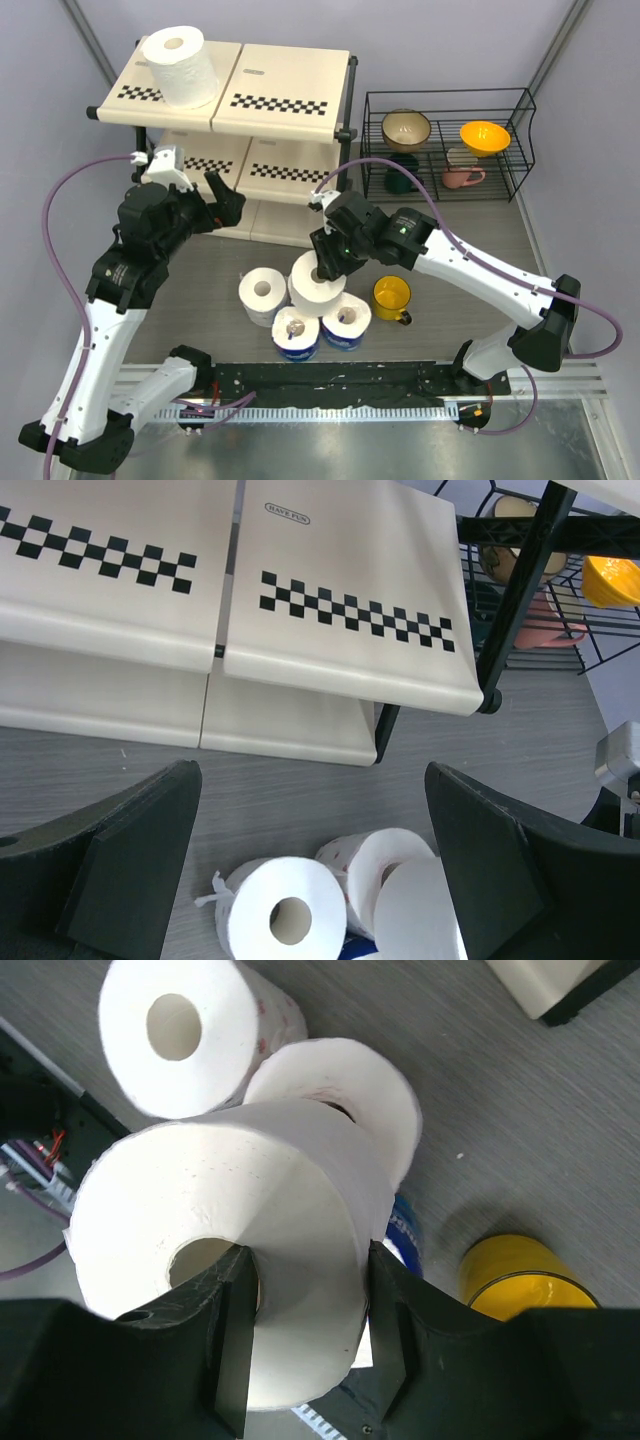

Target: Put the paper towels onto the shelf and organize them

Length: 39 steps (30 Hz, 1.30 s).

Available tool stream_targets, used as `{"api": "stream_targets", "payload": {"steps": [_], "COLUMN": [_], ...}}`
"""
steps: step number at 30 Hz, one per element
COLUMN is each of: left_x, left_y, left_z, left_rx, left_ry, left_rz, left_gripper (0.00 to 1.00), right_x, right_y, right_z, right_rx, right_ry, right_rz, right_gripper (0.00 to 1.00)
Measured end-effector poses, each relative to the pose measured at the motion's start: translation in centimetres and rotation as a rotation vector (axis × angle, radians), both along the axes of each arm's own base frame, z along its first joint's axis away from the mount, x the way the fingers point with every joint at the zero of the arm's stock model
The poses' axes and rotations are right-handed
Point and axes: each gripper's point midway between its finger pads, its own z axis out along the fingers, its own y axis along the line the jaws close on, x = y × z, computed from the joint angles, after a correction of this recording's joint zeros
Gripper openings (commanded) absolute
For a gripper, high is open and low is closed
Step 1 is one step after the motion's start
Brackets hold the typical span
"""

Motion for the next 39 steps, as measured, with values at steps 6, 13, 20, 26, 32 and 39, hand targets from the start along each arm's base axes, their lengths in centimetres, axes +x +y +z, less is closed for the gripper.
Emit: {"api": "stream_targets", "payload": {"steps": [6, 13, 20, 26, 32, 39], "left_x": [-0.1, -0.4, -0.8, -1.5, -3.7, -7.7], "left_y": [-0.1, -0.2, -0.4, -1.0, -3.7, -8.9], "left_z": [-0.1, -0.4, -1.1, -1.2, -2.7, -6.4], "left_rx": [-0.001, 0.001, 0.004, -0.008, -0.016, 0.044], "left_ry": [0.004, 0.017, 0.042, 0.051, 0.081, 0.164], "left_rz": [-0.008, -0.014, -0.035, -0.08, -0.215, -0.396], "left_gripper": [1.0, 1.0, 1.0, 1.0, 1.0, 1.0], "right_x": [-1.4, -1.5, -1.2, -0.3, 2.1, 1.0], "right_y": [0.8, 1.1, 2.1, 1.2, -6.1, -16.2], "right_z": [0.1, -0.5, 0.9, 4.8, 13.1, 19.3], "right_rx": [0.035, 0.027, 0.095, 0.188, 0.344, 0.527], "right_ry": [0.055, 0.072, 0.046, -0.068, -0.35, -0.541], "right_rz": [0.061, 0.07, 0.073, -0.004, -0.341, -0.654], "right_gripper": [0.25, 0.59, 0.73, 0.74, 0.7, 0.7]}}
